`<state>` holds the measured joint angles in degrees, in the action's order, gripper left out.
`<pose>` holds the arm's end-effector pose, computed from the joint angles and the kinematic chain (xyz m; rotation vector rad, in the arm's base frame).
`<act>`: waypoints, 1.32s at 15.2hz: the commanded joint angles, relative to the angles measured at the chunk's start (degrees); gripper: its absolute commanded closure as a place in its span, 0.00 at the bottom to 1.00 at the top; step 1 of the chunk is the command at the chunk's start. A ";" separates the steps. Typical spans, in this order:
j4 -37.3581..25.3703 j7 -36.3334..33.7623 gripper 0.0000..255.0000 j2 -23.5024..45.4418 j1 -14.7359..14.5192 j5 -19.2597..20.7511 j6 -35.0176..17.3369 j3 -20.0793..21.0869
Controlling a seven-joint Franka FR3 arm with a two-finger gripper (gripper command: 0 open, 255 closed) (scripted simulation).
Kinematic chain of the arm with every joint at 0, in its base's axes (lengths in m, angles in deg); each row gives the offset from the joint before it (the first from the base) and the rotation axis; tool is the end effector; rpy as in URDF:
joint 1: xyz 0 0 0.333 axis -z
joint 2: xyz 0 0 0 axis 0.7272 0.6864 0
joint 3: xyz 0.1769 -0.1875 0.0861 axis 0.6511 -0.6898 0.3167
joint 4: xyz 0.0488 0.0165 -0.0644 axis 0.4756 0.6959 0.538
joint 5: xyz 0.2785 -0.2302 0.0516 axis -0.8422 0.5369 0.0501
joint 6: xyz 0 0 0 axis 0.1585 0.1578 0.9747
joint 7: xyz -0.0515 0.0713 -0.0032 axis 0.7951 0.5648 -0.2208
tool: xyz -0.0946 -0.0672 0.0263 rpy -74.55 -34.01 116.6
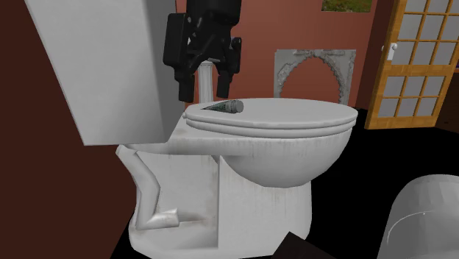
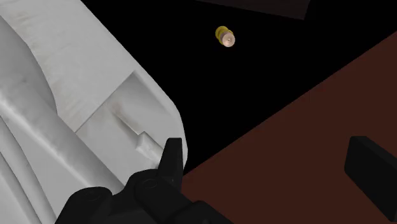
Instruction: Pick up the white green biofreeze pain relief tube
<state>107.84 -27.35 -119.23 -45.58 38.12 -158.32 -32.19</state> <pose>0.3004 0.0239 0.5754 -3.0464 -0.2820 -0.1396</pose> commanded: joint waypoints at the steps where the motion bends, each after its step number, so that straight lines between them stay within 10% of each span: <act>1: 0.00 0.00 0.00 0.00 0.00 0.00 0.00 0.00; 20: -24.81 10.95 0.00 35.67 7.19 14.19 -4.71 -8.76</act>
<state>84.18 -16.87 -85.19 -38.74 51.68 -162.78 -40.56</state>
